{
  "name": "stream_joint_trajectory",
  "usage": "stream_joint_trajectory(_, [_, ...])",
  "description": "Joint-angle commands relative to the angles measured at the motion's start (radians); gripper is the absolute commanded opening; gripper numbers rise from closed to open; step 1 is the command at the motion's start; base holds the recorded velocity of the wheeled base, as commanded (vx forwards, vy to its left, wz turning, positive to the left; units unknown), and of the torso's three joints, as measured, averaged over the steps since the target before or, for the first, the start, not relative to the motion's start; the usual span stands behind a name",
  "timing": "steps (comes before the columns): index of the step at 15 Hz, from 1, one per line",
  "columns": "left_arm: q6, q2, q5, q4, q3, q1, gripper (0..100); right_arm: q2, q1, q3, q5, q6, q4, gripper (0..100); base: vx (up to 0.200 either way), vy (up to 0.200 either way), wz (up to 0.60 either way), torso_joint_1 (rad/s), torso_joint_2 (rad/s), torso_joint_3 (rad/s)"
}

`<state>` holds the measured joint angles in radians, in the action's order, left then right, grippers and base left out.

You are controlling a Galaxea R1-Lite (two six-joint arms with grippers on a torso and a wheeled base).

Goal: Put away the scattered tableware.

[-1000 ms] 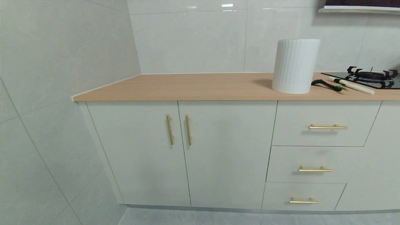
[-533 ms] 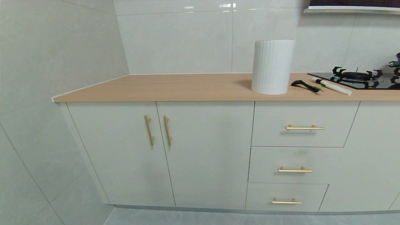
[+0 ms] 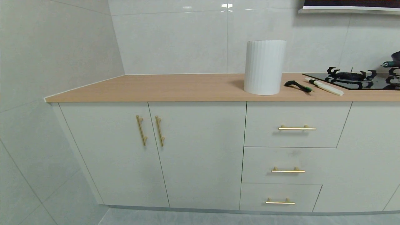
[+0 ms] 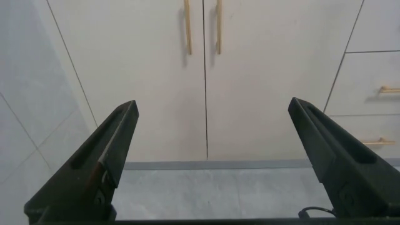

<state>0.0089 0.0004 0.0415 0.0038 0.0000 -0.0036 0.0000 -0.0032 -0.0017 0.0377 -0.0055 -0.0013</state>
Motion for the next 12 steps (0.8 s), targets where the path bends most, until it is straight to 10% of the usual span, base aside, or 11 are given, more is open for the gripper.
stream_joint_trajectory(1, [-0.001, 0.0, 0.0, 0.001, 0.0, 0.001, 100, 0.002, 0.0, 0.0, 0.001, -0.001, 0.0, 100, 0.2, 0.0, 0.0, 0.002, 0.0, -0.002])
stream_joint_trajectory(12, [0.0, 0.0, -0.002, -0.001, 0.0, 0.001, 100, 0.002, 0.0, 0.0, 0.004, -0.001, 0.0, 100, 0.055, 0.0, 0.0, 0.001, 0.0, 0.001])
